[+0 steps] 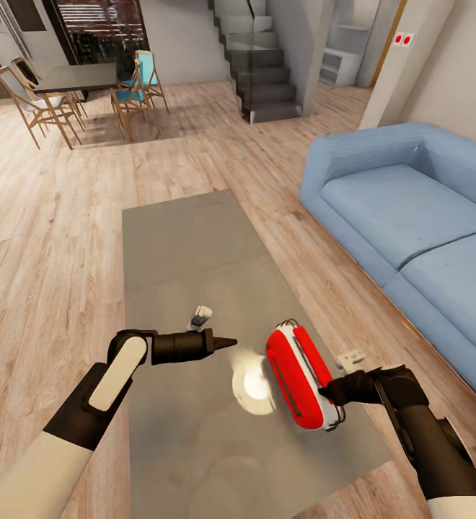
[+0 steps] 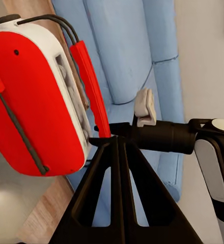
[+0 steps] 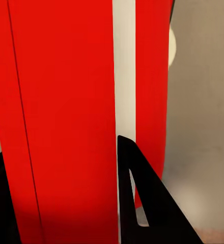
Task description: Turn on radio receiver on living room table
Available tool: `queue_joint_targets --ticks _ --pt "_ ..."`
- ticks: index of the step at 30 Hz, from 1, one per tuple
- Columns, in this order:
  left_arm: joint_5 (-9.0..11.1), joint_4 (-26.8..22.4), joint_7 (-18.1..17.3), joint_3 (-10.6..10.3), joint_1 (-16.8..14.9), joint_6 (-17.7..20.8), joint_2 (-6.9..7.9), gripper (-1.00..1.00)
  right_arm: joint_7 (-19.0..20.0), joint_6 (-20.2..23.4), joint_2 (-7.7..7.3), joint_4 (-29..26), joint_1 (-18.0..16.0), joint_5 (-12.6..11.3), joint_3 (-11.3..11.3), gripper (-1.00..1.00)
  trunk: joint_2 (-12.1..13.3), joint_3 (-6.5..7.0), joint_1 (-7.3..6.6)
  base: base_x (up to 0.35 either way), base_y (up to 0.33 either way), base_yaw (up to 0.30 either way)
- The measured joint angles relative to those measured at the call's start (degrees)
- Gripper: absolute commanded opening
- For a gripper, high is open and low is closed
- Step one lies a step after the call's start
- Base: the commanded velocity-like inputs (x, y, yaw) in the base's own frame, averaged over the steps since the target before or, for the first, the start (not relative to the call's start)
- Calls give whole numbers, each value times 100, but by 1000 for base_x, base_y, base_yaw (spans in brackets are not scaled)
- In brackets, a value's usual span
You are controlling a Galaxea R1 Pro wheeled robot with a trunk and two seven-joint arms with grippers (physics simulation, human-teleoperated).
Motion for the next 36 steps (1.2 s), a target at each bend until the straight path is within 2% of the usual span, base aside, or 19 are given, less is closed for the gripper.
queue_joint_targets --ticks 23,27,36 --pt "5 -8 -3 0 0 0 0 -100 -2 -14 0 9 0 13 -9 -100 0 0 0 0 0 0" --pt "8 -43 -141 0 0 5 13 -100 -7 -14 0 9 0 12 -9 -100 0 0 0 0 0 0" --pt "7 -40 -176 1 0 1 27 -100 0 -17 0 9 0 12 -9 -100 0 0 0 0 0 0"
